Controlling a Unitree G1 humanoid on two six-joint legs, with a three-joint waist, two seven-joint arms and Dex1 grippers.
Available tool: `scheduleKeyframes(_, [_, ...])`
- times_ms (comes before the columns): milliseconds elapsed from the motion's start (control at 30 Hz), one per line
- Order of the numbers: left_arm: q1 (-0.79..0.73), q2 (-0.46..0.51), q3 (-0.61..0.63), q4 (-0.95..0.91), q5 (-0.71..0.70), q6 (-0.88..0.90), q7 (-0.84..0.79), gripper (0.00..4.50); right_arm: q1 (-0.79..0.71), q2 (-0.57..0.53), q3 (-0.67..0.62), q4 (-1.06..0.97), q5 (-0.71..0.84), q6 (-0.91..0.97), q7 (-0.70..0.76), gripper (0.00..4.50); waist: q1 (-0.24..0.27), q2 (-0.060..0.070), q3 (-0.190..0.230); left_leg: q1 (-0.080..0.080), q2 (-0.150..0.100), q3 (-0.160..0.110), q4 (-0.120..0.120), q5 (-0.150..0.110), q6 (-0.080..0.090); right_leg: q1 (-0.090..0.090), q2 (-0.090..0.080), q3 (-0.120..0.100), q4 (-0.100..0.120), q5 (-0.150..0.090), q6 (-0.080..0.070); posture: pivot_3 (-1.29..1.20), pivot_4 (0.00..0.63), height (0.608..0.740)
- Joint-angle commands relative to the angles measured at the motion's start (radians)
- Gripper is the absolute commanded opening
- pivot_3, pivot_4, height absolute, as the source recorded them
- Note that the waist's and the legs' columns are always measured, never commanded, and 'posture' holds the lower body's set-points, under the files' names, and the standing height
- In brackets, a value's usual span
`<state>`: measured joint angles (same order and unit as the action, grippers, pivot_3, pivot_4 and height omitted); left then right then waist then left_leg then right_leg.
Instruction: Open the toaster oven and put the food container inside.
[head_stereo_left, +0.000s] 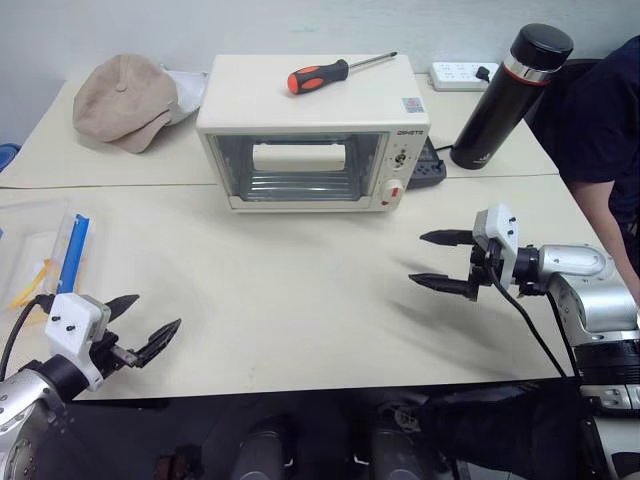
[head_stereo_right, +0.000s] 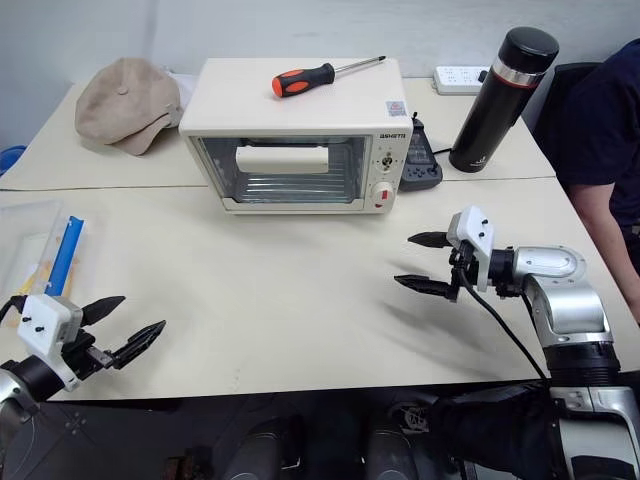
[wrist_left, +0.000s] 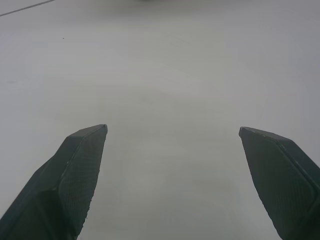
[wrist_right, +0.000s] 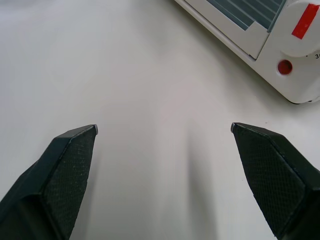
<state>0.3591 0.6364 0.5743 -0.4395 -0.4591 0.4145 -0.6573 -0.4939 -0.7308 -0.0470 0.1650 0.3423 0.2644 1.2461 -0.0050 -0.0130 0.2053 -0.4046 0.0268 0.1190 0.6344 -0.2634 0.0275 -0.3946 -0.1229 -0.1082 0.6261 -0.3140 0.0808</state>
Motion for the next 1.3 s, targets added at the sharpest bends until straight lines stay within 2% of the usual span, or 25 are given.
scheduleKeyframes(33, [0.016,0.008,0.006,-0.035,0.004,-0.008,-0.003,4.50,0.006,-0.018,-0.017,-0.018,0.013,-0.014,0.008,4.48,0.000,0.000,0.000,0.000,0.000,0.000,0.000,0.000,0.000,0.000,0.000,0.000,0.000,0.000,0.000,0.00,0.150,0.740])
scheduleKeyframes(567, [-0.024,-0.029,-0.004,-0.111,-0.138,0.123,0.032,4.50,-0.020,0.005,-0.035,-0.036,0.071,0.069,-0.007,4.48,0.000,0.000,0.000,0.000,0.000,0.000,0.001,0.000,0.000,0.000,0.000,0.000,0.001,0.000,0.000,0.00,0.150,0.740])
scheduleKeyframes(767, [-0.144,0.049,0.002,-0.219,-0.369,0.255,0.026,4.50,-0.136,0.116,-0.034,-0.041,0.190,0.208,-0.061,4.48,-0.002,0.000,0.000,0.000,0.002,-0.001,0.003,0.000,0.000,0.000,0.002,0.001,0.002,0.001,-0.001,0.00,0.150,0.740])
scheduleKeyframes(1067, [-0.352,0.205,0.044,-0.238,-0.681,0.379,0.095,4.50,-0.364,0.300,0.061,0.169,0.106,0.155,-0.124,4.48,-0.016,0.000,0.000,-0.001,0.003,0.000,0.004,0.001,-0.002,0.001,0.006,0.002,0.003,0.001,-0.001,0.00,0.150,0.740])
scheduleKeyframes(1300, [-0.374,0.252,0.056,-0.251,-0.733,0.388,0.142,4.50,-0.519,0.397,0.079,0.338,0.052,0.067,-0.116,4.48,-0.027,0.000,0.000,-0.002,0.004,0.000,0.008,0.001,-0.002,0.000,0.008,0.003,0.006,0.001,-0.002,0.00,0.150,0.740])
